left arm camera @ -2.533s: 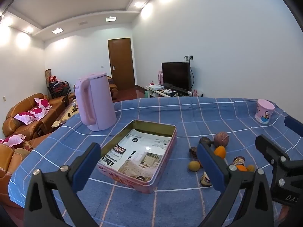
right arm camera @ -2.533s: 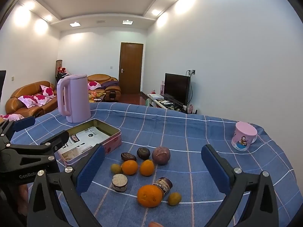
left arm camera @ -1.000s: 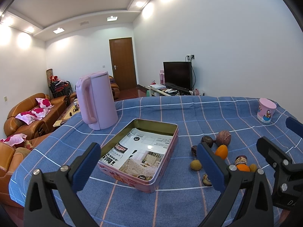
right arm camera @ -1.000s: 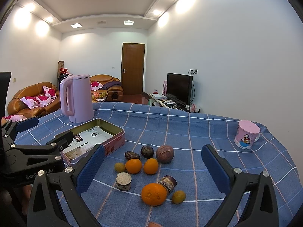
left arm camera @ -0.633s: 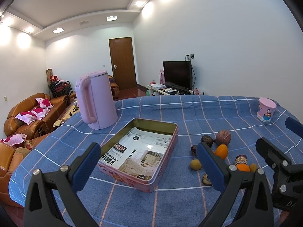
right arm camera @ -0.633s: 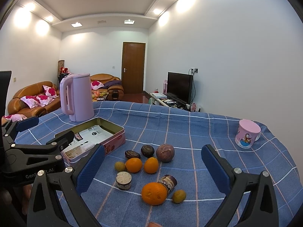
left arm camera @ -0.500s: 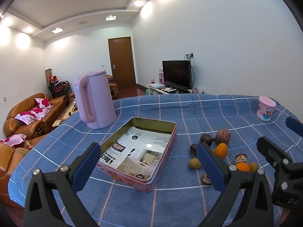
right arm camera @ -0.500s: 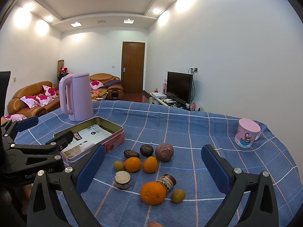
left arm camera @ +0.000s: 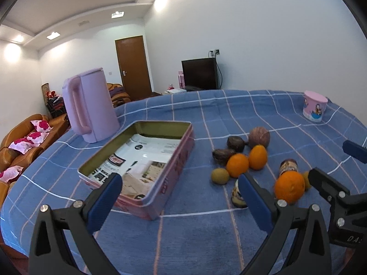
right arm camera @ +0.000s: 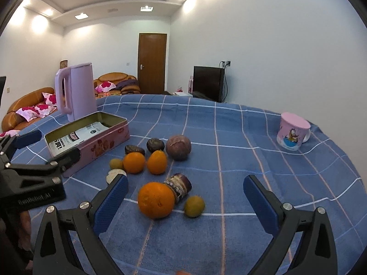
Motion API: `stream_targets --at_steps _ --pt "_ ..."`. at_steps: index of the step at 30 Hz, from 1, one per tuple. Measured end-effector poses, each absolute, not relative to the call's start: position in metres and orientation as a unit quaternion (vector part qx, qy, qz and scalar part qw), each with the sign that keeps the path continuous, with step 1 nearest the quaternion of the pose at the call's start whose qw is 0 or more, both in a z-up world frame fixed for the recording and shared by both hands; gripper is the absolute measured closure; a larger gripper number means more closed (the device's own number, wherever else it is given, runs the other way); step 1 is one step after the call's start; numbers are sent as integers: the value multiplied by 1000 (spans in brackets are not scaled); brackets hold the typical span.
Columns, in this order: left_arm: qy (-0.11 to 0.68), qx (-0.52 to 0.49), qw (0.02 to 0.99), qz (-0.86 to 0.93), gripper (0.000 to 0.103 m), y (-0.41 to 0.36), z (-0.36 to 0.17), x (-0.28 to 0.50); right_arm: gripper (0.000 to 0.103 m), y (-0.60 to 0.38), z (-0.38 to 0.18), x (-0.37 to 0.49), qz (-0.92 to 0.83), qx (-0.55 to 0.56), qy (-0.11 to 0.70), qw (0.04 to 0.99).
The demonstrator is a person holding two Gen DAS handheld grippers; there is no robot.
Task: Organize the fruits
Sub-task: 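Grasp the large orange with the right tool while the left tool grasps the white-topped jar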
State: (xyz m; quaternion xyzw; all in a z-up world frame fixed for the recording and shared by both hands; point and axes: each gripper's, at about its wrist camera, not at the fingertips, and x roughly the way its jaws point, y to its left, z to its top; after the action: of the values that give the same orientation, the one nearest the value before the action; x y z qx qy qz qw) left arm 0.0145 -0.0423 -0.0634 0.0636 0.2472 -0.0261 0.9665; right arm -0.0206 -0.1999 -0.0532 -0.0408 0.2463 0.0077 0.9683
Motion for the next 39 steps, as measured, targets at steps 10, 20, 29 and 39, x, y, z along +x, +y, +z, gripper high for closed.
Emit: stream_targets --at_steps 10,20,29,39 --pt "255 59 965 -21 0 -40 -70 20 29 -186 -75 3 34 -46 308 950" --pt "275 57 958 -48 7 -45 -72 25 52 -185 -88 15 62 -29 355 933" --pt "300 44 949 -84 20 -54 -74 33 56 -191 -82 4 58 -5 323 945" --pt "339 70 930 -126 34 -85 -85 49 56 -212 -69 0 15 20 285 958"
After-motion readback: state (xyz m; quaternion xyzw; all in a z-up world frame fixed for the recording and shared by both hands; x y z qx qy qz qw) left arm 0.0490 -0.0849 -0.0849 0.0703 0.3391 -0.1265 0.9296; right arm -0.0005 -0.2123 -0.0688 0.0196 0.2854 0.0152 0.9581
